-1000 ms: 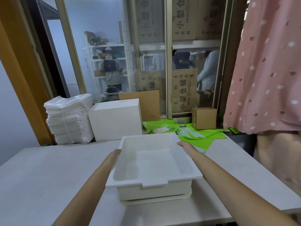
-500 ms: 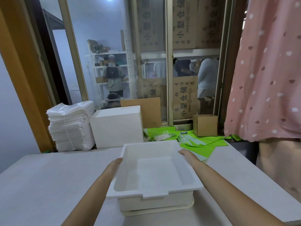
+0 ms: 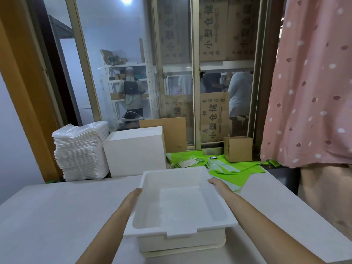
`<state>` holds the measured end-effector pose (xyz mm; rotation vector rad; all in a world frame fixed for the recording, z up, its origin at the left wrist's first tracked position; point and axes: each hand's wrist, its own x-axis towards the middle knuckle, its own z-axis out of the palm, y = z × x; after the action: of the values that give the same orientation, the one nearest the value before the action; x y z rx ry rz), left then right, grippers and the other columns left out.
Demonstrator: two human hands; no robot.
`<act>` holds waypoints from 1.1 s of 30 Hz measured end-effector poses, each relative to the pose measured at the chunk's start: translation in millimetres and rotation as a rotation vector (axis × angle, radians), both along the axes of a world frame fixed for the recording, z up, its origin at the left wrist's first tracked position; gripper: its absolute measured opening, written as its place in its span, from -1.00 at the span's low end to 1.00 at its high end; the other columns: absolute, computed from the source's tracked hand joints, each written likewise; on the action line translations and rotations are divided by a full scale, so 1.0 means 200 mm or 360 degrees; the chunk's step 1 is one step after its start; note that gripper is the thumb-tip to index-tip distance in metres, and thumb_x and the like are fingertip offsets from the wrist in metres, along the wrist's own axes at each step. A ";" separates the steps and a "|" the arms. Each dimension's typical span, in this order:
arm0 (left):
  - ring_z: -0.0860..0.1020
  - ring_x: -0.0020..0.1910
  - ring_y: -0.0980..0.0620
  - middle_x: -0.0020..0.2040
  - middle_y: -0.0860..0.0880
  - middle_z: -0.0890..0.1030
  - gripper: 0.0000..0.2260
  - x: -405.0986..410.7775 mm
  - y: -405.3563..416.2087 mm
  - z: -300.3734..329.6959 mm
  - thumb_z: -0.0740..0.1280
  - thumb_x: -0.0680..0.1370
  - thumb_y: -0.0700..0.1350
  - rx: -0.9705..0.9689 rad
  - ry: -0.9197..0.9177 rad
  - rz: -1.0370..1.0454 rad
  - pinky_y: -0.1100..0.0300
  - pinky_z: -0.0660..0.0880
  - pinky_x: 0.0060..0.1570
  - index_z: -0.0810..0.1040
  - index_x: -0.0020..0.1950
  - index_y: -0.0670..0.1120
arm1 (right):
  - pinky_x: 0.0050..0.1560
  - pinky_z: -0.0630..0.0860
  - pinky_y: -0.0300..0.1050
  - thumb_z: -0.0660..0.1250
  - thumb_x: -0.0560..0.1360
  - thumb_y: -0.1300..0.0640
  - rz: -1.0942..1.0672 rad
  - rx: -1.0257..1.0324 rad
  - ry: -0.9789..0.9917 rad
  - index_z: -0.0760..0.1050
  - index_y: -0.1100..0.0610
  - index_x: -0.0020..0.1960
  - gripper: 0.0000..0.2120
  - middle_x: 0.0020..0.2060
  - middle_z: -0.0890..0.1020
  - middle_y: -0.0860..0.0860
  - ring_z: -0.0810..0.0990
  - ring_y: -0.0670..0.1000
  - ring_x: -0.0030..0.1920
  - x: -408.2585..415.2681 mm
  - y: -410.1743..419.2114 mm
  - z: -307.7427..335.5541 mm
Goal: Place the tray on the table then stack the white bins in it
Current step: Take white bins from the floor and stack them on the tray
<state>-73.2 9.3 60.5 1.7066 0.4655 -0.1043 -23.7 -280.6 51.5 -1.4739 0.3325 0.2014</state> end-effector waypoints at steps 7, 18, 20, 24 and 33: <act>0.54 -0.12 -0.15 -0.02 -0.23 0.59 -0.62 0.01 0.01 -0.01 0.14 0.65 -0.03 -0.0020 0.0025 -0.0003 0.09 0.43 -0.12 0.51 0.26 -0.29 | -0.31 0.37 -0.12 0.21 0.57 0.17 0.0024 -0.0048 0.0004 0.45 0.16 -0.27 -0.76 -0.33 0.53 0.07 0.49 0.06 -0.33 0.01 -0.01 -0.02; 0.57 -0.23 -0.12 -0.16 -0.17 0.61 -0.63 -0.04 0.00 0.03 0.12 0.65 0.03 -0.0206 0.0074 -0.0034 0.11 0.45 -0.30 0.53 0.18 -0.22 | -0.31 0.40 -0.12 0.17 0.58 0.15 -0.0005 0.0044 0.0017 0.45 0.18 -0.27 -0.73 -0.59 0.59 0.05 0.56 0.06 -0.54 0.03 -0.03 -0.06; 0.55 -0.27 -0.13 -0.19 -0.18 0.58 -0.64 -0.05 0.01 0.02 0.10 0.65 0.03 -0.0264 0.0068 -0.0029 0.11 0.43 -0.33 0.53 0.14 -0.21 | -0.32 0.39 -0.12 0.17 0.57 0.11 0.0014 0.0066 0.0028 0.45 0.17 -0.26 -0.73 -0.57 0.59 0.06 0.57 0.06 -0.55 0.03 -0.03 -0.07; 0.52 -0.32 -0.12 -0.24 -0.18 0.55 -0.68 -0.07 0.00 0.02 0.13 0.64 0.01 -0.0261 0.0058 -0.0007 0.12 0.42 -0.35 0.53 0.03 -0.20 | -0.32 0.40 -0.12 0.18 0.56 0.06 0.0051 0.0100 0.0045 0.48 0.16 -0.23 -0.74 -0.54 0.61 0.07 0.58 0.08 -0.49 0.03 -0.05 -0.10; 0.54 -0.05 -0.20 -0.12 -0.19 0.58 -0.65 -0.06 -0.03 0.00 0.11 0.65 -0.02 -0.0244 -0.0043 0.0032 0.03 0.41 0.05 0.49 0.24 -0.24 | -0.27 0.42 -0.11 0.18 0.56 0.06 0.0046 0.0035 0.0006 0.53 0.16 -0.16 -0.76 -0.51 0.65 0.05 0.62 0.03 -0.54 0.05 -0.05 -0.10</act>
<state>-84.7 2.9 60.2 1.5510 0.4431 -0.0999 -13.0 -291.1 31.5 -1.4575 0.3112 0.2307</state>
